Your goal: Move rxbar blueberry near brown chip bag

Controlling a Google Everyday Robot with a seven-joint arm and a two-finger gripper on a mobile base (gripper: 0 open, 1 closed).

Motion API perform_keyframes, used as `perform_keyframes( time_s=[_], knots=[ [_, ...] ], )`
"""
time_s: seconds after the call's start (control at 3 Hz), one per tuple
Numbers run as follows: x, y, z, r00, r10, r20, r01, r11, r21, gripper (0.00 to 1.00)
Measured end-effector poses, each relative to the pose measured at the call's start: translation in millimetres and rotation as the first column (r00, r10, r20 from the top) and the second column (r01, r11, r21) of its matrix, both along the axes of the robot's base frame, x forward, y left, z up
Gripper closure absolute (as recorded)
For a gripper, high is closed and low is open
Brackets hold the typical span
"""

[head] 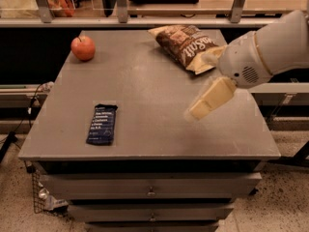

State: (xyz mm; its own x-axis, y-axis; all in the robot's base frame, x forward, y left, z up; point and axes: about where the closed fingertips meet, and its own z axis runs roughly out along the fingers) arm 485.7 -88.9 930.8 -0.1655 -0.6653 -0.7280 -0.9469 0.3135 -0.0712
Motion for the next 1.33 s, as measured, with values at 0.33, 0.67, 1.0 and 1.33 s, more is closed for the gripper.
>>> perform_keyframes(
  time_s=[0.33,0.67,1.0,1.33],
  knots=[
    [-17.0,61.4,-13.5,0.9946,0.103,-0.014,-0.101,0.991,0.091,0.0],
    [-24.4,109.7,-32.6,0.9856,0.169,-0.005,-0.166,0.977,0.135,0.0],
    [-12.2,157.6,-54.2,0.9798,0.2,-0.001,-0.197,0.965,0.171,0.0],
    [6.1,190.1,-68.6,0.9784,0.205,-0.024,-0.196,0.96,0.201,0.03]
  ],
)
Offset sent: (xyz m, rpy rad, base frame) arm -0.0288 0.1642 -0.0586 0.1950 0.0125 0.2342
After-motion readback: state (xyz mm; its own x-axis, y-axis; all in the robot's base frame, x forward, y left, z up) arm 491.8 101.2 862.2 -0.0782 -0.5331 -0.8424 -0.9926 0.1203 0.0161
